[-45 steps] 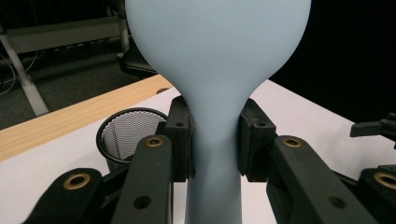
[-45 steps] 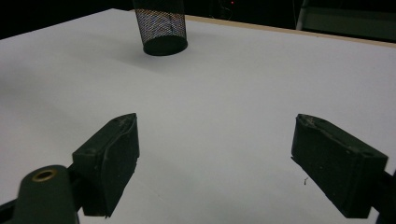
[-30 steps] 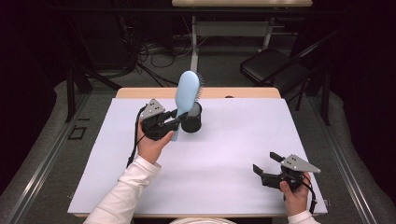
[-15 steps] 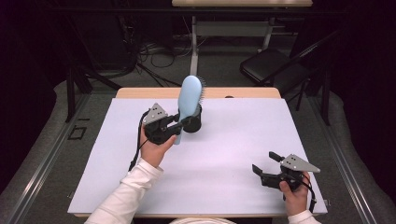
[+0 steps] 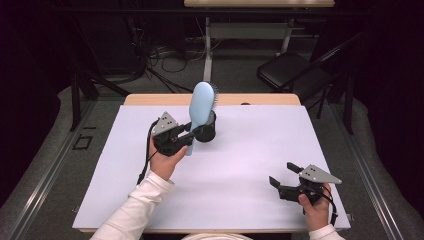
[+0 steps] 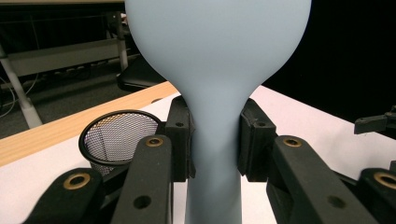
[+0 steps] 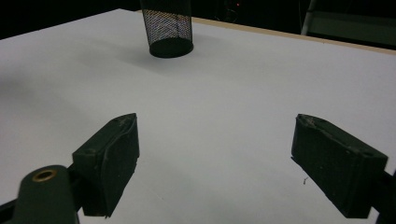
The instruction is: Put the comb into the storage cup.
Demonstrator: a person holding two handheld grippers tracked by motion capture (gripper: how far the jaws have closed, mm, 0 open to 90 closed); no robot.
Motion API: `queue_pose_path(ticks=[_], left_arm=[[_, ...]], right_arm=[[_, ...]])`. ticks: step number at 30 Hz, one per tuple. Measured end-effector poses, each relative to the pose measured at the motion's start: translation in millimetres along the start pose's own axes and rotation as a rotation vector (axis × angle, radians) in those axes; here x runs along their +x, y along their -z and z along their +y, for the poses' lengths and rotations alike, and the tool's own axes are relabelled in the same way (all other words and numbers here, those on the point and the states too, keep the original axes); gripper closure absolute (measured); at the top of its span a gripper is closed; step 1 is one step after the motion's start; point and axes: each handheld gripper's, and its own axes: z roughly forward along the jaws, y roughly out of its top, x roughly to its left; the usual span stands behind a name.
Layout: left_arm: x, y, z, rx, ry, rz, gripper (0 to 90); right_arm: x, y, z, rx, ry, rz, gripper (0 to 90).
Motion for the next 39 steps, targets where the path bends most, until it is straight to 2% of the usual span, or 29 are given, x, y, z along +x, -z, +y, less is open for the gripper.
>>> queue_pose_path(ticks=[6,12,19,22,25,35,39], left_arm=[[-1.2,-1.4,-1.1,0.004,-0.001,-0.002,69.8],[-1.9,-1.4,-0.8,-0.001,-0.003,-0.007,69.7],[-0.7,1.5,0.4,-0.014,0.001,-0.006,69.7],[-0.5,2.1,0.6,-0.018,0.001,-0.008,69.7],[-0.2,2.9,0.7,-0.018,0.001,-0.004,69.7],[0.0,3.7,0.5,-0.023,0.002,0.001,69.7],[0.1,2.9,-0.3,-0.021,0.002,0.001,69.7]], right_arm=[[1.2,-3.0,2.1,0.013,0.003,0.009,14.6],[3.7,-7.5,12.9,-0.001,-0.01,0.01,14.6],[9.9,-19.6,38.1,0.006,-0.018,0.0,14.6],[12.4,-26.6,47.6,0.04,0.006,0.006,14.7],[14.7,-32.0,58.6,0.052,0.021,0.026,14.7],[22.1,-46.6,91.8,0.044,0.053,0.073,14.7],[22.7,-48.0,103.5,0.043,0.037,0.087,14.7]])
